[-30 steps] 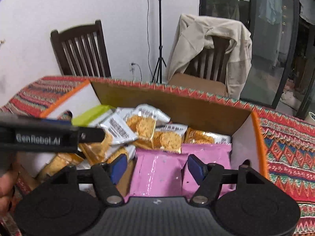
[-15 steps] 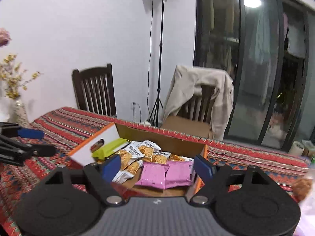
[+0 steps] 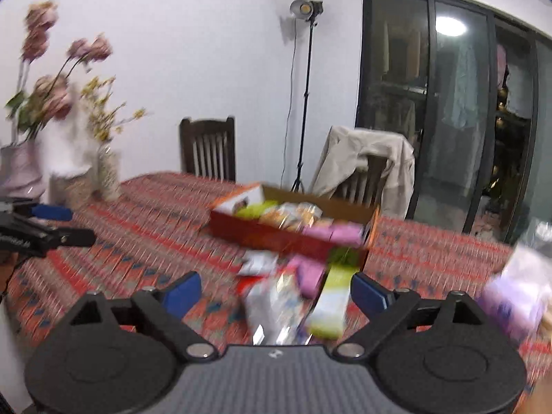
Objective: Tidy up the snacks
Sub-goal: 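Move both open tools back toward the remaining packets on the table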
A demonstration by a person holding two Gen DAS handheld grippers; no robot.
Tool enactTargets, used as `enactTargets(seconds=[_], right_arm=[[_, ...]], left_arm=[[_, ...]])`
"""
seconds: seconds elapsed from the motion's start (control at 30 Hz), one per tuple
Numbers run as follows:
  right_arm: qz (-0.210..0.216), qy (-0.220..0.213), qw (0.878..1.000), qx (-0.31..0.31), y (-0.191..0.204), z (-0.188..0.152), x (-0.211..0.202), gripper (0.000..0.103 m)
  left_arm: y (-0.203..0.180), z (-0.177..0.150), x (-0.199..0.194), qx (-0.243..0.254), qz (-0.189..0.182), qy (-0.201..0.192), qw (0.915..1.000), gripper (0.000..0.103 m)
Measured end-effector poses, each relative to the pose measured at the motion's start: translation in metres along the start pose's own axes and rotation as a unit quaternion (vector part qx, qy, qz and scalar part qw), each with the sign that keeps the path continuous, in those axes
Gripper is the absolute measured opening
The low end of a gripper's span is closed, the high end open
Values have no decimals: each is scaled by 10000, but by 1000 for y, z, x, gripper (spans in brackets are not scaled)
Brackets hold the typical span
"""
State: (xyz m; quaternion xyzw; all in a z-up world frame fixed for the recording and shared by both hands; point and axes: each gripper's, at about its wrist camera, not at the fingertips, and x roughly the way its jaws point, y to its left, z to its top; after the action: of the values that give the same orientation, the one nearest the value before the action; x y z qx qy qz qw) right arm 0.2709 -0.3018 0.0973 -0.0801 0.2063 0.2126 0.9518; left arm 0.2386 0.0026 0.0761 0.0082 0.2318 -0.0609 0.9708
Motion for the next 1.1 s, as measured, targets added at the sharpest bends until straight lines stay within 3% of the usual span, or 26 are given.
enactTargets(seconds=[0.17, 0.33, 0.77, 0.93, 1.1], right_arm=[[60, 310, 9985, 453, 21, -55, -12, 94], [-64, 514, 9970, 567, 24, -79, -16, 94], [-103, 526, 9954, 795, 5, -75, 7, 94], [31, 585, 9962, 637, -1, -61, 44, 94], [50, 701, 9974, 126, -10, -32, 110, 94]], left_arm=[[-7, -29, -4, 137, 102, 280, 9995, 99], [-8, -30, -8, 138, 84, 235, 9996, 99], [-13, -27, 24, 133, -17, 470, 9988, 99], [-7, -15, 60, -172, -131, 652, 9976, 99], [-4, 8, 101, -451, -236, 710, 9962, 99]])
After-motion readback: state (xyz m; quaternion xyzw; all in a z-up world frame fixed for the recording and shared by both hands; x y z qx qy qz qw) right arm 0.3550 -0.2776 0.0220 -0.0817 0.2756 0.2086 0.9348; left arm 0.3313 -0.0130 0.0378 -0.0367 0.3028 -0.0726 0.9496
